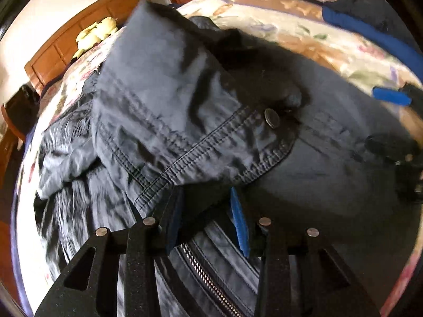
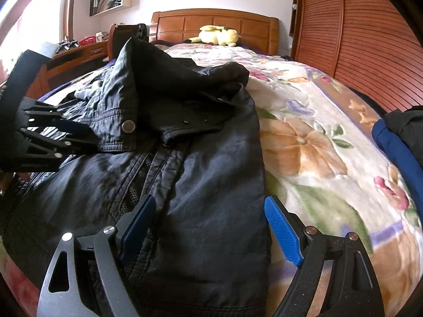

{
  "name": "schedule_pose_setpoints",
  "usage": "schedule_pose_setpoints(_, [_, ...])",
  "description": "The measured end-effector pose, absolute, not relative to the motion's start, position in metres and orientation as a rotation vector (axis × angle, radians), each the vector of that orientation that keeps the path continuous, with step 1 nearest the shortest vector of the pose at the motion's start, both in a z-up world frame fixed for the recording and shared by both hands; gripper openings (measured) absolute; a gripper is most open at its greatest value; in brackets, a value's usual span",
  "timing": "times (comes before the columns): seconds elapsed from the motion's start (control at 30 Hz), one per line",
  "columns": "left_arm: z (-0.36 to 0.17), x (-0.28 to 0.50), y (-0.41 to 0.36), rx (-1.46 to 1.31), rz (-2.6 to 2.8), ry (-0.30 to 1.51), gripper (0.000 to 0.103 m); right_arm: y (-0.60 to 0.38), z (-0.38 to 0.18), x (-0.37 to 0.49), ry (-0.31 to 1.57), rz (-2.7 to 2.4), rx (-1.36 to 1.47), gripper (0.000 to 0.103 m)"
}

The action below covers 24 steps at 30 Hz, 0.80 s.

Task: Fold large clothes
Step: 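Fold the gripped side edge over the jacket body with the left gripper, open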

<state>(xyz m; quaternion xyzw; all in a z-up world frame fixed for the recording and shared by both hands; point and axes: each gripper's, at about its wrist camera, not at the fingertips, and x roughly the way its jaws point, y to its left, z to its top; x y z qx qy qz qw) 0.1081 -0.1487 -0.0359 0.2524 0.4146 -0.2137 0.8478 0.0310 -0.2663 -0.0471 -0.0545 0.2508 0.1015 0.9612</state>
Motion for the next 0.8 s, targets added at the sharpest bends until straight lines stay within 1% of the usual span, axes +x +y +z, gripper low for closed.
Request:
schedule_pose_setpoints(0.1, [-0.041, 0.107, -0.156, 0.582, -0.433, 0.848, 0.037, -0.267, -0.047, 0.030, 0.508, 0.208, -0.109, 0.086])
schedule_pose_setpoints(0.13, [-0.041, 0.107, -0.157, 0.585, -0.438, 0.851, 0.035, -0.267, -0.047, 0.030, 0.508, 0.210, -0.108, 0.086])
schedule_pose_setpoints(0.17, [-0.040, 0.108, -0.156, 0.578, -0.455, 0.863, 0.030, -0.267, -0.046, 0.030, 0.509, 0.212, -0.106, 0.086])
schedule_pose_setpoints(0.2, [-0.040, 0.108, -0.156, 0.578, -0.455, 0.864, 0.021, -0.267, -0.046, 0.030, 0.509, 0.214, -0.104, 0.086])
schedule_pose_setpoints(0.3, [-0.037, 0.106, -0.154, 0.588, -0.458, 0.859, 0.011, -0.267, -0.047, 0.030, 0.512, 0.215, -0.103, 0.086])
schedule_pose_setpoints(0.4, [-0.021, 0.103, -0.145, 0.570, -0.424, 0.817, 0.008, -0.267, -0.046, 0.030, 0.512, 0.216, -0.102, 0.086])
schedule_pose_setpoints(0.5, [0.007, 0.101, -0.126, 0.515, -0.381, 0.736, 0.008, -0.268, -0.046, 0.032, 0.513, 0.217, -0.100, 0.086])
schedule_pose_setpoints(0.67, [0.074, 0.101, -0.079, 0.338, -0.346, 0.611, 0.006, -0.268, -0.046, 0.032, 0.515, 0.219, -0.099, 0.086])
schedule_pose_setpoints(0.8, [0.123, 0.114, -0.045, 0.277, -0.262, 0.531, 0.006, -0.268, -0.046, 0.033, 0.516, 0.220, -0.099, 0.086])
